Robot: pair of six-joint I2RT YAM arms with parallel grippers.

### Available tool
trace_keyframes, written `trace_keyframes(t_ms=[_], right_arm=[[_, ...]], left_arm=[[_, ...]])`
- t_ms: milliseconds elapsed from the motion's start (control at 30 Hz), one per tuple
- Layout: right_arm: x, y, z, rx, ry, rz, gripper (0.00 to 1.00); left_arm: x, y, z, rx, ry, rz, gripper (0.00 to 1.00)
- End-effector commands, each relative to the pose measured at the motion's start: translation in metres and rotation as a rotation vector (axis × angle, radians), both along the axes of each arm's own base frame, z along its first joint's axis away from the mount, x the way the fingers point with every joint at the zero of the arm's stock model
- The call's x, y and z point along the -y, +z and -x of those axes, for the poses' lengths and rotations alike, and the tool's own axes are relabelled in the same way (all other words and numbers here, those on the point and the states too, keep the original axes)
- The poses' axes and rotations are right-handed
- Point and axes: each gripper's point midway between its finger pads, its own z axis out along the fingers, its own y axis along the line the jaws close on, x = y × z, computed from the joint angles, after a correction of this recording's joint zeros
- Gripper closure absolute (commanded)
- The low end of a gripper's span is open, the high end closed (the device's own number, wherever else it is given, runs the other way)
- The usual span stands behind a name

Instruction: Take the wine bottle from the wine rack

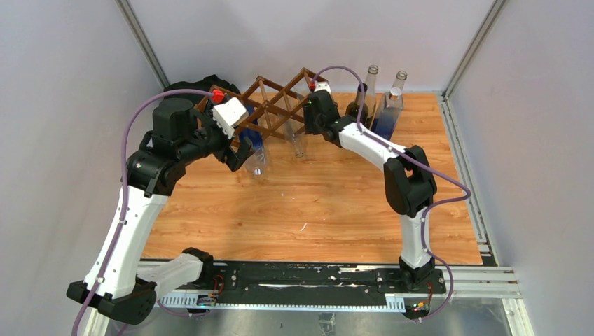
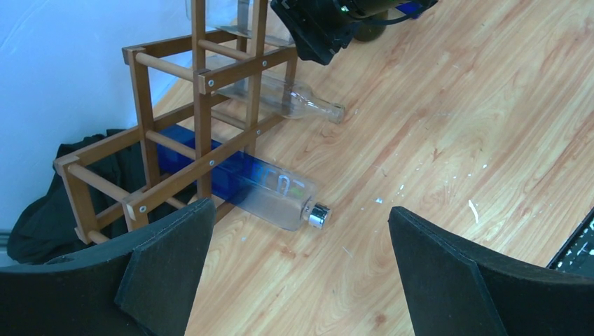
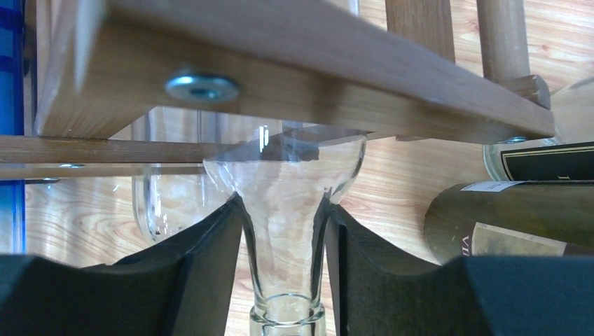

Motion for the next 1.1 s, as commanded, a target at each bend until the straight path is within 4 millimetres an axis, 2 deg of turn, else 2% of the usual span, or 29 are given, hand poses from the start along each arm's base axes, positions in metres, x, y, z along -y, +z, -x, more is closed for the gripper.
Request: trace_keyframes(t_ms=[0, 100, 233, 567, 700, 867, 1067], right_arm=[[-0.004, -0.005, -0.001, -0.017, 0.019, -0.019, 0.55], [-0.005, -0.004, 0.005, -0.021, 0.031, -0.037, 0.70], [-0.003, 0.002, 0.016, -0.018, 0.043, -0.065, 0.99], [0.003, 0.007, 0.063, -0.009, 0.079, -0.159, 1.00], [0.006, 0.000, 0.087, -0.036, 0.084, -0.174, 1.00], [0.009, 0.010, 0.115, -0.021, 0.085, -0.259, 1.00], [0.011, 0.032, 0.139, -0.006, 0.085, -0.414, 1.00]], left_arm=[[-0.004, 0.004, 0.002, 0.016, 0.009, -0.005, 0.00], [-0.005, 0.005, 0.002, 0.019, 0.009, -0.004, 0.00], [-0.005, 0.005, 0.002, 0.019, 0.009, -0.006, 0.00], [-0.003, 0.002, 0.000, 0.009, 0.005, -0.008, 0.00], [-0.004, 0.001, -0.001, 0.015, 0.005, -0.018, 0.00], [-0.006, -0.005, -0.001, 0.020, 0.000, -0.043, 0.00], [-0.005, -0.008, -0.001, 0.009, -0.007, -0.044, 0.00]])
